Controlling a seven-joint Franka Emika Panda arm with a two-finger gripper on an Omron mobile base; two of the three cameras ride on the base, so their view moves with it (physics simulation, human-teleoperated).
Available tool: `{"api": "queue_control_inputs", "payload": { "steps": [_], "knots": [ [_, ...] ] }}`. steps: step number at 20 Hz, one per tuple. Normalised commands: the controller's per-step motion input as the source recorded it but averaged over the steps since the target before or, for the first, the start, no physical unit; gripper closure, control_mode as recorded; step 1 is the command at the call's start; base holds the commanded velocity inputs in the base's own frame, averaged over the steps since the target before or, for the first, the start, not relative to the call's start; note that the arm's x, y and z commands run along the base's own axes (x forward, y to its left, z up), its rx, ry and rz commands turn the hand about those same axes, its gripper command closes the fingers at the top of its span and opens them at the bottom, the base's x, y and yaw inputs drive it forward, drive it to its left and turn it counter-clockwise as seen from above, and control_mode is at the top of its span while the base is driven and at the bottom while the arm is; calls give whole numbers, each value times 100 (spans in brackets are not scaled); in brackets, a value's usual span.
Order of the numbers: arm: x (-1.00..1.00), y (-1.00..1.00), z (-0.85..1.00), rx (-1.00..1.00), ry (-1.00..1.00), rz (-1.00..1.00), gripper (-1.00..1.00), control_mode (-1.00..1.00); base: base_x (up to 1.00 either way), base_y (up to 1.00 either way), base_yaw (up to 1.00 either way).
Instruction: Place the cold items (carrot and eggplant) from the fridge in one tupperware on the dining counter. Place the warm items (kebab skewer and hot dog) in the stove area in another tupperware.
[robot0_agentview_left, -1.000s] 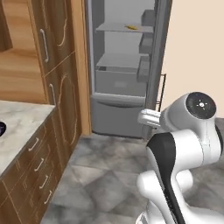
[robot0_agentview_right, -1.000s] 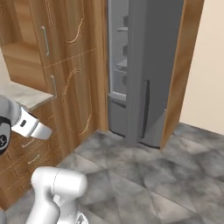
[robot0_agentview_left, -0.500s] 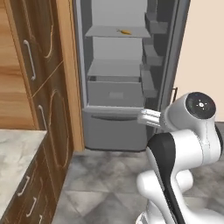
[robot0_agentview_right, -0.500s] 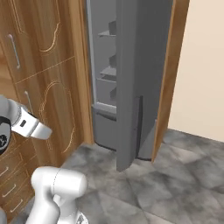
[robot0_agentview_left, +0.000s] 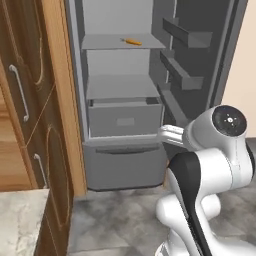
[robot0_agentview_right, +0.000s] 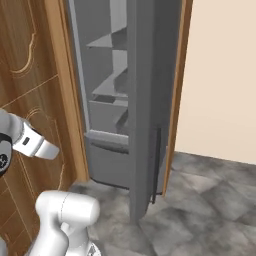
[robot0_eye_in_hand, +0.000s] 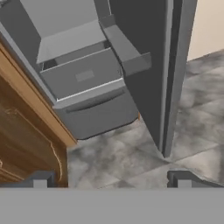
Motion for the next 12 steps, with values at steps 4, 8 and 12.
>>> {"api": "queue_control_inputs", "payload": {
  "steps": [4,8,12],
  "knots": [
    [0,0,0,0,0,0,-100,100,73,38,-31],
    [0,0,0,0,0,0,-100,100,62,38,-28],
    [0,0,0,0,0,0,-100,100,63,37,-25]
  ]
}}
